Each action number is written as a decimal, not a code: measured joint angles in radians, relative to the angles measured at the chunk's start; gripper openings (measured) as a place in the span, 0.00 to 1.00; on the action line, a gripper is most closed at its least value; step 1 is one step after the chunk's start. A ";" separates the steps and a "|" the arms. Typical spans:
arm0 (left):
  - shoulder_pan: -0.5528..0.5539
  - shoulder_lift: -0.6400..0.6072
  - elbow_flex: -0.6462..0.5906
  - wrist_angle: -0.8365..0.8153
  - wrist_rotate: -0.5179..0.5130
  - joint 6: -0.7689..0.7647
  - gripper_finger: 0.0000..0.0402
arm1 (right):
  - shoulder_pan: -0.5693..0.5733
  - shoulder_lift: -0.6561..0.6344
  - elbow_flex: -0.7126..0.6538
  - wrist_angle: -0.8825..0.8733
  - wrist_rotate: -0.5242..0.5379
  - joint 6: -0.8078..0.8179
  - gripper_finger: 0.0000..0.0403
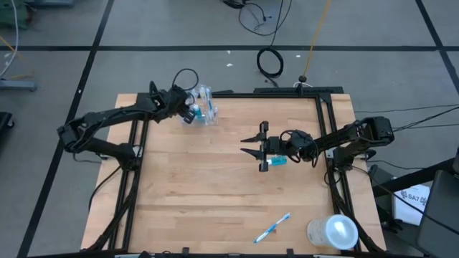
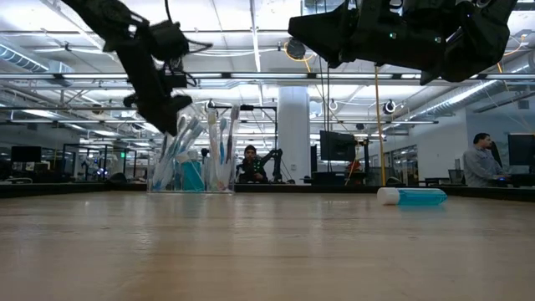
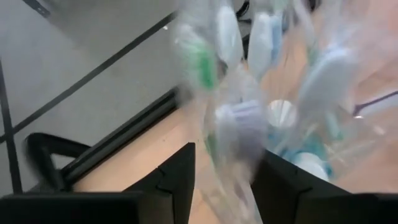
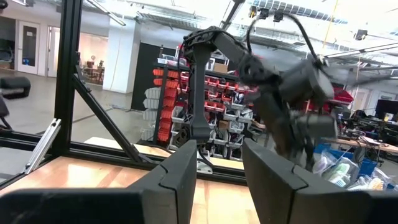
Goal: Pick & Place toothbrushing station
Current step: Put the violet toothbrush into the transparent organizer, then put the blue toothbrush into the transparent organizer
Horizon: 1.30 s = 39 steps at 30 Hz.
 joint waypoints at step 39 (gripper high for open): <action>-0.333 -0.266 0.030 -0.070 0.000 -0.026 0.37 | 0.407 0.010 0.433 -1.218 -0.090 0.346 0.30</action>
